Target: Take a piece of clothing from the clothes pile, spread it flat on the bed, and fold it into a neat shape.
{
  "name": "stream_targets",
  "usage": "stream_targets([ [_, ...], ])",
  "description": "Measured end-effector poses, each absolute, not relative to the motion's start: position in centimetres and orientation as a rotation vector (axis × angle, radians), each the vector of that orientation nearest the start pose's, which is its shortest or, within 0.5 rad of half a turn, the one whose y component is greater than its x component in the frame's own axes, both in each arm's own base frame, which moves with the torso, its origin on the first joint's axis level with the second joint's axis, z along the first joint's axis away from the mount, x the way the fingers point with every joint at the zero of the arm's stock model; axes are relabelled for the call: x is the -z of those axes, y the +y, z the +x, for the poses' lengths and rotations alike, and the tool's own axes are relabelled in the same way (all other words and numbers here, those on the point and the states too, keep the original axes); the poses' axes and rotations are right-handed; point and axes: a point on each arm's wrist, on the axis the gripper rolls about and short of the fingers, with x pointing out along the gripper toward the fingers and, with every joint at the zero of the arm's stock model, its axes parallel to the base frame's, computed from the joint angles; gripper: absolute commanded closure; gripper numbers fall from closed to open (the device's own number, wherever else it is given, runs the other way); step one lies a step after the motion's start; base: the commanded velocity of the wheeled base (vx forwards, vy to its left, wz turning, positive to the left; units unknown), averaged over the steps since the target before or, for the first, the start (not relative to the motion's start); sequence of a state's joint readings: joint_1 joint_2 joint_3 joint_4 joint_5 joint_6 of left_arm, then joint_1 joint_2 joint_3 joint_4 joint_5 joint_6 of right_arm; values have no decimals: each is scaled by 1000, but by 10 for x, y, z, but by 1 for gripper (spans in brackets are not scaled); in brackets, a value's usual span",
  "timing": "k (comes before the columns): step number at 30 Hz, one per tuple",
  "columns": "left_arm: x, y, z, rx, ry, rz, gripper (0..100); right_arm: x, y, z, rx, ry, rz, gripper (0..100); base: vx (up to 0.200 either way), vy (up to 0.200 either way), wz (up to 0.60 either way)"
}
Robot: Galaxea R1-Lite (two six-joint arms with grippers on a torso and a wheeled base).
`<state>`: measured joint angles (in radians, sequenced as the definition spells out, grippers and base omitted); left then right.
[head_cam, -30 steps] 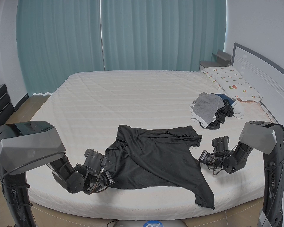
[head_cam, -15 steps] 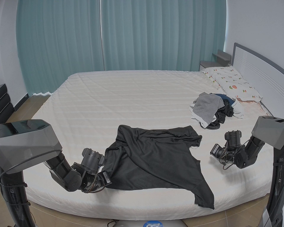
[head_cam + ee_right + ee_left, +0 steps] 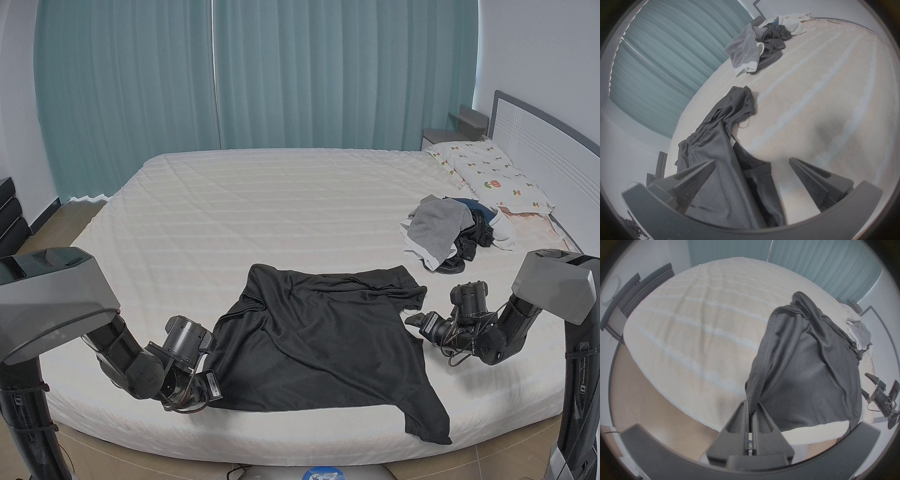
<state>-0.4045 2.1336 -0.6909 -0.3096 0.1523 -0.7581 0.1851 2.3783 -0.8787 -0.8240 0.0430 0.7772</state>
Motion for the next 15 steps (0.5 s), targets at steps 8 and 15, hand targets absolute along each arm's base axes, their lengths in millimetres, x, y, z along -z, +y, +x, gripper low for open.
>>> stream_targets([
  [8, 2, -103, 276, -273, 1116, -297, 100, 37, 83, 385, 55, 736, 712, 100, 0, 0, 0],
  [15, 4, -100, 273, -293, 1154, -277, 100, 44, 85, 386, 71, 745, 713, 100, 0, 0, 0],
])
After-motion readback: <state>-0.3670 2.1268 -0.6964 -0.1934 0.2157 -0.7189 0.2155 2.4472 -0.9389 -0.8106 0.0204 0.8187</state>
